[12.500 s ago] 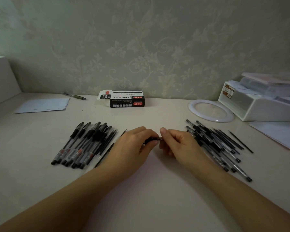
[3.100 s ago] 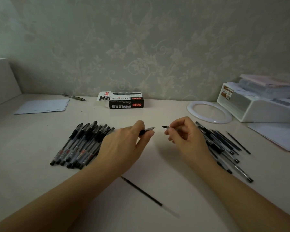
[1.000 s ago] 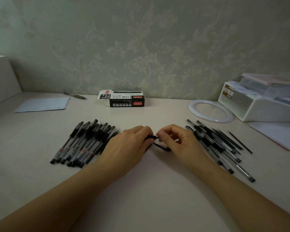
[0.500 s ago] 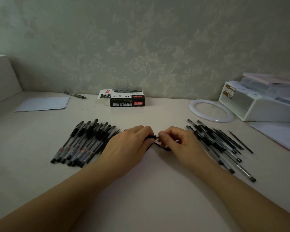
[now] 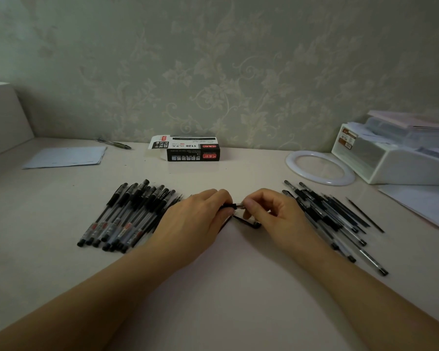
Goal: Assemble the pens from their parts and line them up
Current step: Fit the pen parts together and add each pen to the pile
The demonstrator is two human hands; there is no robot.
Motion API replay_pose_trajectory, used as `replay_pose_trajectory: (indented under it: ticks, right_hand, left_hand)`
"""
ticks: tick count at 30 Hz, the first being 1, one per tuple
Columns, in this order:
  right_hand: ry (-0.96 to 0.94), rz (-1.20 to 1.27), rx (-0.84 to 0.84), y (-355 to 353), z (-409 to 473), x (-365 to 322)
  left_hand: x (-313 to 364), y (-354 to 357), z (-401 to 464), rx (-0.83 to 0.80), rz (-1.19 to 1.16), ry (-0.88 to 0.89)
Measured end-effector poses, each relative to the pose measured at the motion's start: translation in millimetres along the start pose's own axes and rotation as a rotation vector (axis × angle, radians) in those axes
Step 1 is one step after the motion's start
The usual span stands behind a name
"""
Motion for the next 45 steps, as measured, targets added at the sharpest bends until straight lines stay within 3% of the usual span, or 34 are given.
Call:
replay_pose_trajectory:
  ticks: [6, 9, 15, 22, 27, 32, 39, 45]
  right_hand:
    - [0.070, 0.103, 0.178, -7, 3, 1]
    - [0.051, -0.032, 0.264, -14, 4, 5]
    - [-0.078, -0.516, 0.134, -13, 1, 7]
    - [-0.057, -0.519, 0.124, -12, 1, 6]
    - [-0.024, -0.265, 0.260, -13, 3, -4]
    - [0.074, 0.098, 0.041, 2, -7, -20]
    - [0.163, 0.270, 0.060, 2, -10, -21]
    - [0.270, 0.527, 0.286, -9, -1, -17]
  left_hand:
    - [1, -4, 1, 0.052, 0.004, -0.012]
    - [0, -5, 2, 0.041, 0.006, -0.032]
    - [0, -4, 1, 0.020, 0.047, -0.040]
    - [1, -4, 1, 0.011, 0.031, -0.038]
    - [3, -7, 1, 0.086, -0.065, -0.019]
    - [5, -8, 2, 0.155, -0.099, 0.048]
    - [7, -7, 3, 0.168, -0.127, 0.076]
    - [6, -8, 2, 0.177, -0.102, 0.037]
Point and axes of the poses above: each hand's wrist, its own z-axis towards the middle knuckle, its own y-axis out of the palm, x = y × z, the point moved 2 cm from there along z, towards the middle knuckle, and after that the axes turned 9 degrees about x, right-handed, at the moved point
